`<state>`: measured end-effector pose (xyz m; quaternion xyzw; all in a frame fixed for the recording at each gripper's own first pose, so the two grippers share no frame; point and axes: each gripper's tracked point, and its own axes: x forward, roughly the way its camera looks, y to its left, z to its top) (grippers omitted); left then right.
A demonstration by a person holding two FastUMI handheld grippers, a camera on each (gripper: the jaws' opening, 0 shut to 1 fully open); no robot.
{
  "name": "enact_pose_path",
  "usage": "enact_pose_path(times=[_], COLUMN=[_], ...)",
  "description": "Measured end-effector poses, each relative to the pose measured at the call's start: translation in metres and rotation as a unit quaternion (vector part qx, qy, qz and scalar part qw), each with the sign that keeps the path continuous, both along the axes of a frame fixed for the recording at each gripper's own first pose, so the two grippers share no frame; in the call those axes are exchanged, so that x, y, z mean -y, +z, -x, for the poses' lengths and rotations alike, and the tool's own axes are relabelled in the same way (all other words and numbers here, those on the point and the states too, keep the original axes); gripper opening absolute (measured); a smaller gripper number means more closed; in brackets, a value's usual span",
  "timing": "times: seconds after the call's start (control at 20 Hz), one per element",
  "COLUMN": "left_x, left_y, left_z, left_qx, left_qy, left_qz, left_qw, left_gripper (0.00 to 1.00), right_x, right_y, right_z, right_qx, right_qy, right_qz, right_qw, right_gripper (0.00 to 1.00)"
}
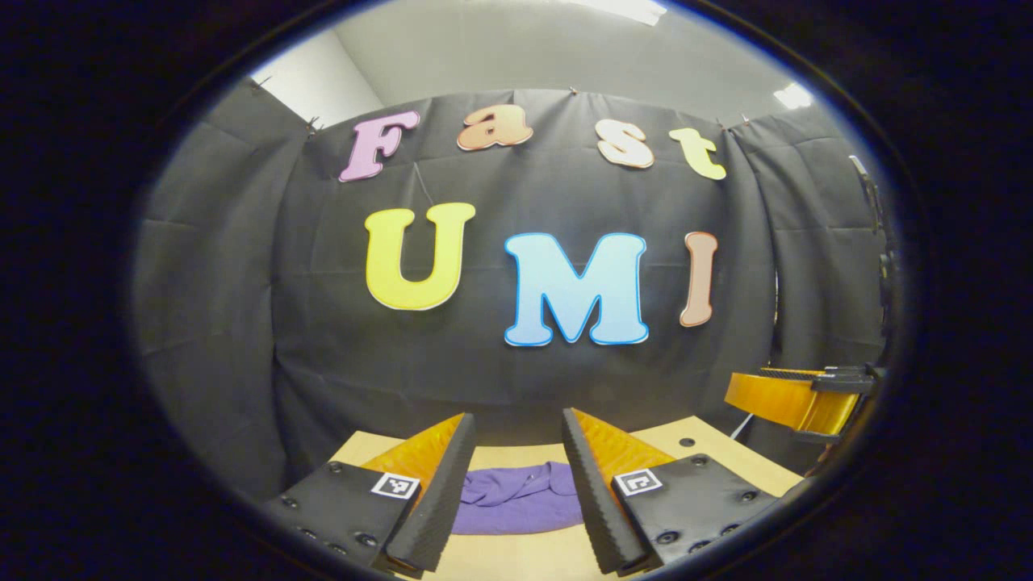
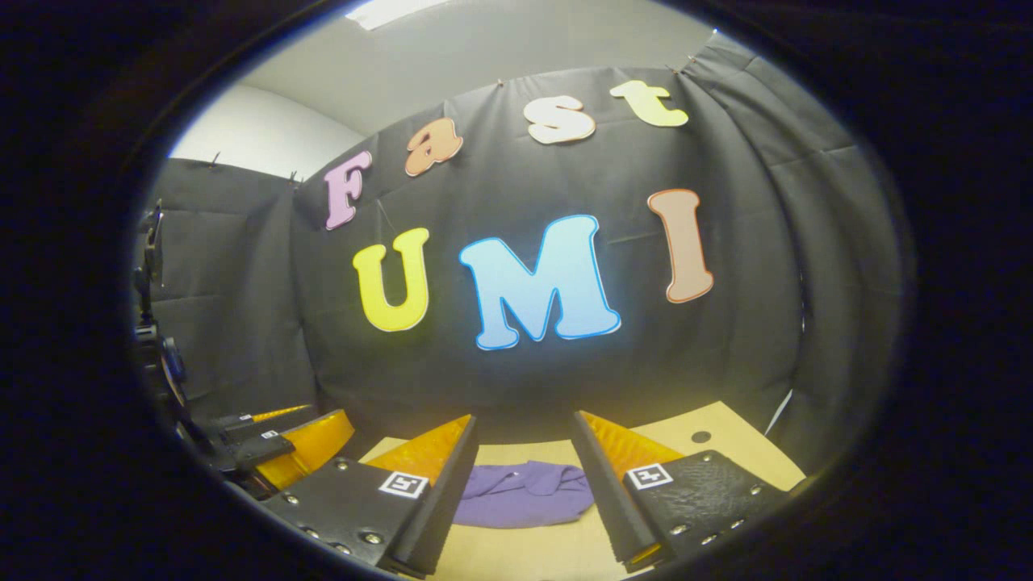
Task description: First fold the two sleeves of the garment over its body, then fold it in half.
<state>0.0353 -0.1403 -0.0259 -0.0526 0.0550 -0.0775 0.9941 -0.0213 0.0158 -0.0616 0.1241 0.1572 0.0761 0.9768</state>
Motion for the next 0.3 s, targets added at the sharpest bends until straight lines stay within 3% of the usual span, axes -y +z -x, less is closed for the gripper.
enact_pose_path(times=[0.25, 0.3], left_x=[-0.0081, -0.009], left_y=[0.0085, 0.0082], left_z=[0.0077, 0.0084], left_qx=[0.009, 0.008], left_qy=[0.015, 0.016], left_qz=[0.01, 0.014], left_qw=[1.0, 1.0], left_gripper=[0.73, 0.73], right_x=[0.004, 0.0051], right_y=[0.0096, 0.0104], right_z=[-0.0003, -0.0008], right_qx=[0.006, 0.007], right_qy=[-0.009, -0.011], right_qz=[-0.023, -0.023], right_qw=[1.0, 1.0], right_gripper=[0.74, 0.65])
